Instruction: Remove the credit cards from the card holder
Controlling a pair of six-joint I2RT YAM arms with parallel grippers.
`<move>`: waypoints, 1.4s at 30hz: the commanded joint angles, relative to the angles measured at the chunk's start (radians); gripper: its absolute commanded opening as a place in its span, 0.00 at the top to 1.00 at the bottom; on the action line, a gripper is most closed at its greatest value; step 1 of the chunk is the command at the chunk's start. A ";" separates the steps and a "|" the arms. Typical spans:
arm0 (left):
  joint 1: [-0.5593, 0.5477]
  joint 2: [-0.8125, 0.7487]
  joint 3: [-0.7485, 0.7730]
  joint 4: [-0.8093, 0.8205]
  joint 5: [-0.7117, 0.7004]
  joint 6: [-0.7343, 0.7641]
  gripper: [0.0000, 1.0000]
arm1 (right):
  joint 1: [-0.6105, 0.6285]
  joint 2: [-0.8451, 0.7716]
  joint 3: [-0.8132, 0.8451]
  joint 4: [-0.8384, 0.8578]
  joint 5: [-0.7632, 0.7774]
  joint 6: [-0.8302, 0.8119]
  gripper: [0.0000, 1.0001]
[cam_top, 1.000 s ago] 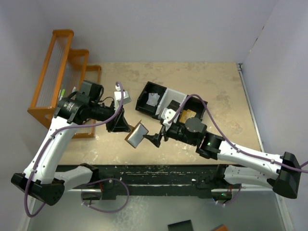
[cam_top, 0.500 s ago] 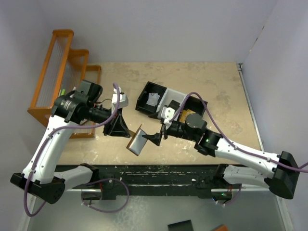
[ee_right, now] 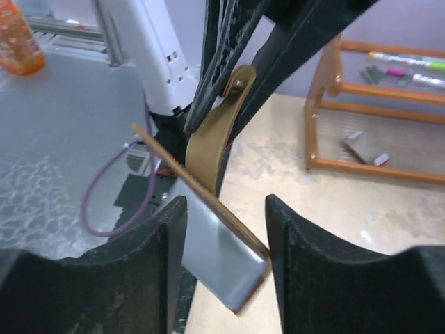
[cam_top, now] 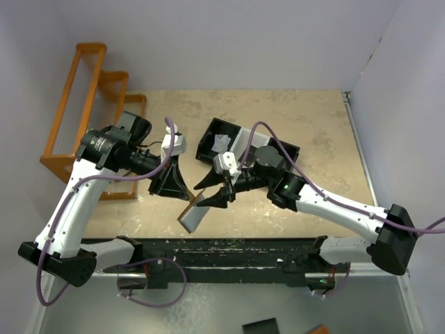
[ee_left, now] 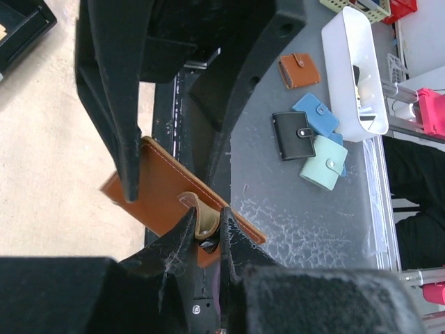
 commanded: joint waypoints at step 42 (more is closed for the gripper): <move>-0.005 -0.245 -0.361 0.648 -0.063 -0.468 1.00 | -0.029 -0.090 0.191 -0.166 0.086 0.407 1.00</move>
